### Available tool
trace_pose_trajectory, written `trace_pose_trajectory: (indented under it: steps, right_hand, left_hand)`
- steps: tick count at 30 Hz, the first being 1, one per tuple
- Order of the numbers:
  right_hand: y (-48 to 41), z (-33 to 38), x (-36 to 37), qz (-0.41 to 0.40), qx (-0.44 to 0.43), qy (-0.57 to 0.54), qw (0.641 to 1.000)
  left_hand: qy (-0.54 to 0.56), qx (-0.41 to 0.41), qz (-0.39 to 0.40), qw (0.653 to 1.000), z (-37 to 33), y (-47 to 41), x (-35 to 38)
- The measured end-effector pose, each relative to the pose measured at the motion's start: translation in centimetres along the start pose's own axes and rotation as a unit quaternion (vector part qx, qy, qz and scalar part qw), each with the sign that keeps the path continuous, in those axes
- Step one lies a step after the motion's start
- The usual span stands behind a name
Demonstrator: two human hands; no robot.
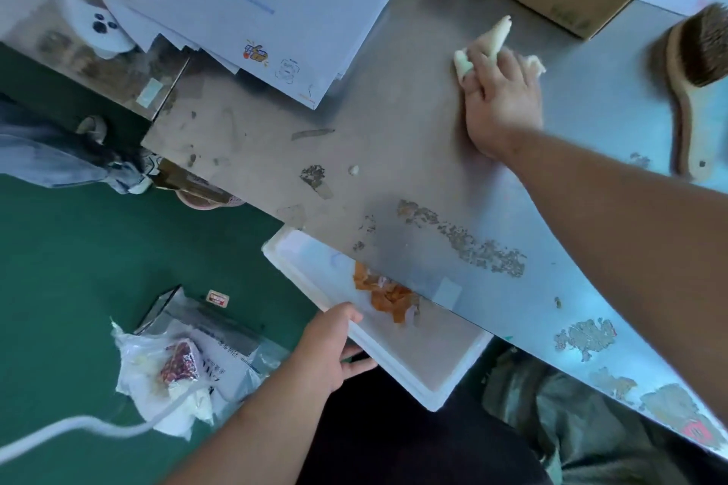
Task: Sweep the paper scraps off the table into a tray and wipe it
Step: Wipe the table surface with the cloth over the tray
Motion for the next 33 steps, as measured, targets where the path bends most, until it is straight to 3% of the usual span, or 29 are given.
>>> trace_pose_trajectory:
  steps: [7, 14, 17, 19, 22, 25, 27, 30, 33]
  right_hand:
    - [7.3, 12.6, 6.5, 0.103, -0.176, -0.010, 0.979]
    - [19.4, 16.0, 8.8, 0.159, -0.322, -0.015, 0.933]
    - [22.6, 15.2, 8.9, 0.169, -0.346, -0.026, 0.923]
    - [23.6, 14.0, 7.8, 0.154, -0.288, -0.095, 0.940]
    - [24.2, 10.2, 4.1, 0.089, -0.068, -0.250, 0.962]
    - [26.2, 4.1, -1.0, -0.032, 0.171, -0.317, 0.932]
    - [28.3, -0.3, -4.6, -0.125, 0.267, -0.285, 0.912]
    - [31.4, -6.1, -9.0, -0.238, 0.336, -0.184, 0.892]
    - [33.0, -11.2, -8.3, -0.245, 0.416, -0.142, 0.864]
  left_hand:
    - [-0.004, -0.003, 0.001, 1.000, -0.1, 0.7, -0.1]
    - [-0.004, 0.005, 0.002, 1.000, 0.1, 0.7, -0.3]
    - [-0.006, 0.006, 0.002, 1.000, 0.4, 0.9, -0.1]
    - [-0.010, 0.000, -0.003, 1.000, 0.9, 1.1, -0.1]
    - [0.001, -0.015, -0.005, 1.000, 2.1, 1.2, 0.4]
    - [0.015, -0.030, -0.005, 0.999, 3.2, 1.4, 1.0]
    - [0.024, -0.034, -0.003, 0.999, 3.7, 1.6, 1.6]
    - [0.031, -0.036, 0.001, 0.999, 4.0, 1.9, 2.7]
    - [0.040, -0.039, -0.009, 0.998, 4.2, 2.2, 3.2]
Point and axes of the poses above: each hand's wrist, its own y-axis away from the middle knuckle, its own x-axis out of the palm, z = x × y, the point moved 9 cm from there along -y, towards the middle knuckle, and after that the axes turned 4 degrees about -x, right-handed, at the moved point
